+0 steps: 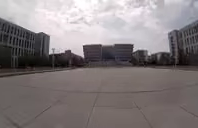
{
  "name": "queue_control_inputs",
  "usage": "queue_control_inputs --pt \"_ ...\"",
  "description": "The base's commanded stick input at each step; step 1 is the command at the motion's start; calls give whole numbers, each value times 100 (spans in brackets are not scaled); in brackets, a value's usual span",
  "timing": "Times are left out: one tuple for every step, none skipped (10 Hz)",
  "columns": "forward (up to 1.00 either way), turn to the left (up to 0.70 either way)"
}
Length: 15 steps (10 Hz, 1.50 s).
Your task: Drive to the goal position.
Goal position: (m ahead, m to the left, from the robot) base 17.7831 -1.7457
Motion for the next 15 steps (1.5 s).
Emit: queue_control_inputs --pt "70 0" --pt "70 0" --pt "70 0" --pt "70 0" --pt "70 0" --pt "70 0" --pt "70 0" --pt "70 0" --pt "70 0" --pt "70 0" --pt "70 0" --pt "70 0" --pt "70 0" --pt "70 0" --pt "70 0"
